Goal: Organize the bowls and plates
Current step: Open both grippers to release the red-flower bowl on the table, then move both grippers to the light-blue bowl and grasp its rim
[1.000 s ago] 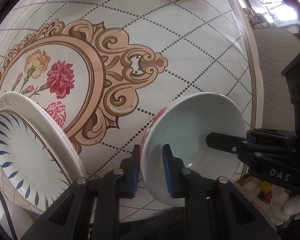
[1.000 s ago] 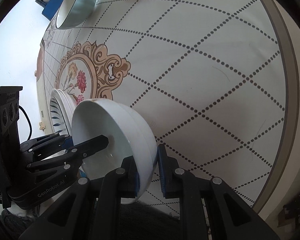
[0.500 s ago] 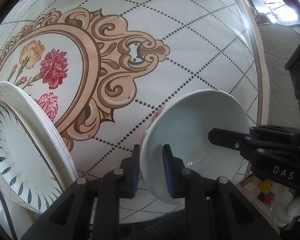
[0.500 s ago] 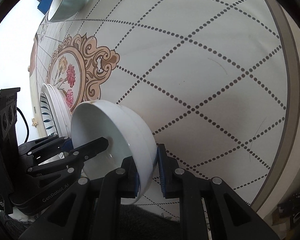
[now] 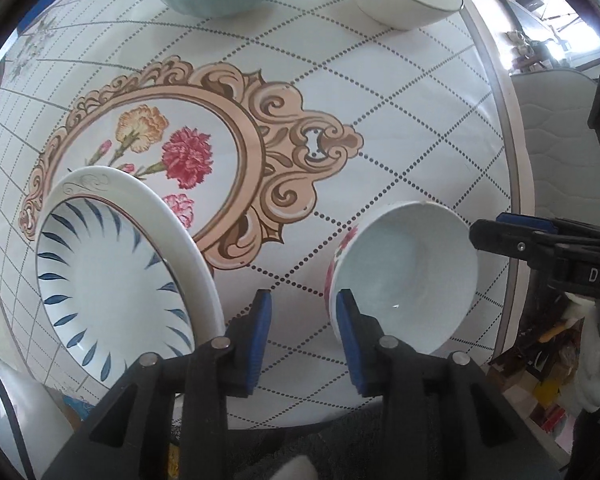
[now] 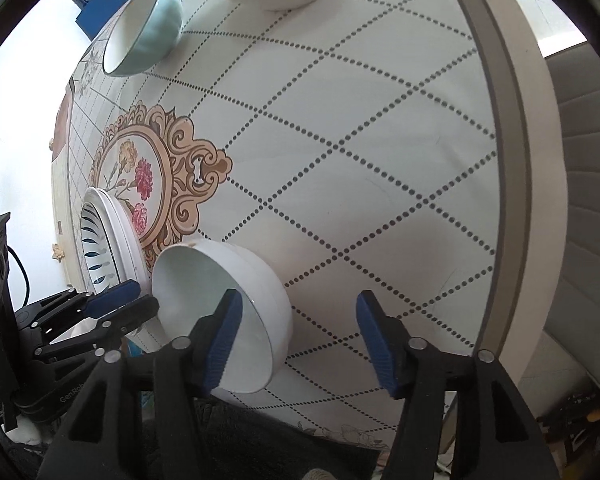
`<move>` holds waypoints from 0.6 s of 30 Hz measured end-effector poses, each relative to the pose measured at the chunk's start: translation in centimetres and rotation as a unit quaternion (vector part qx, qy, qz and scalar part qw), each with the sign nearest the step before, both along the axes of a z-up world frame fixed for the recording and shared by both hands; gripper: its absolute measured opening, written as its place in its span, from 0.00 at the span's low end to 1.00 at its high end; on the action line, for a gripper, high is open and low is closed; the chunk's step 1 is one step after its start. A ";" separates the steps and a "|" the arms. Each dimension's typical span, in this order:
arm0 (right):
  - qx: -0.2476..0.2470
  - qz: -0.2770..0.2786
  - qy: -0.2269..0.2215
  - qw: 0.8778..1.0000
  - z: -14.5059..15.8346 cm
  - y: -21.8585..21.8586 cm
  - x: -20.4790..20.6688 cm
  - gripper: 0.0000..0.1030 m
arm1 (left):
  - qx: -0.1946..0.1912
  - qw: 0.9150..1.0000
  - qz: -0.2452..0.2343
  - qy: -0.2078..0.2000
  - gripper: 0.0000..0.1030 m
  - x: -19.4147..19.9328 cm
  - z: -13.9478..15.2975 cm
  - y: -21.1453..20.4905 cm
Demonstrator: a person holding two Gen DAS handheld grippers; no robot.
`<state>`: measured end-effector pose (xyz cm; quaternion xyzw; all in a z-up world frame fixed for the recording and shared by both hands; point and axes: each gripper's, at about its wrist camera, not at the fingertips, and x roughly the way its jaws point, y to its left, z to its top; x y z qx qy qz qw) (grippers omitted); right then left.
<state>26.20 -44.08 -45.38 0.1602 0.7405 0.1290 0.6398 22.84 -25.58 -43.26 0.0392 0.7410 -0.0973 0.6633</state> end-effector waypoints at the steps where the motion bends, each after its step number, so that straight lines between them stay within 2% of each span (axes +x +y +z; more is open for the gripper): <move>1: 0.001 0.000 -0.006 1.000 0.6 -0.2 0.4 0.80 | -0.003 1.000 0.004 -0.007 0.33 0.4 0.7 0.4; 2: 0.005 -0.003 -0.013 1.000 1.3 -0.5 0.9 0.91 | -0.008 1.000 0.011 -0.013 0.35 1.0 2.0 0.2; 3: 0.011 -0.007 -0.020 1.000 1.9 -0.8 1.4 0.94 | -0.011 1.000 0.016 -0.021 0.46 1.7 2.9 0.4; 4: 0.018 -0.011 -0.027 0.999 2.5 -1.0 2.1 0.95 | -0.012 0.999 0.015 -0.031 0.60 2.2 3.6 0.7; 6: 0.030 -0.015 -0.040 0.999 3.8 -1.0 3.5 0.95 | -0.013 0.998 0.015 -0.054 0.79 3.7 4.9 1.2; 10: 0.050 -0.017 -0.066 0.996 6.1 0.3 7.2 0.95 | -0.002 0.995 0.026 -0.097 0.87 7.7 6.6 2.7; 15: 0.079 -0.008 -0.095 0.992 9.1 3.2 12.5 0.96 | 0.002 0.990 0.053 -0.130 0.87 13.3 8.2 5.5; 18: 0.084 0.016 -0.116 0.990 10.6 5.7 16.3 0.96 | 0.004 0.987 0.076 -0.142 0.87 16.8 8.6 7.6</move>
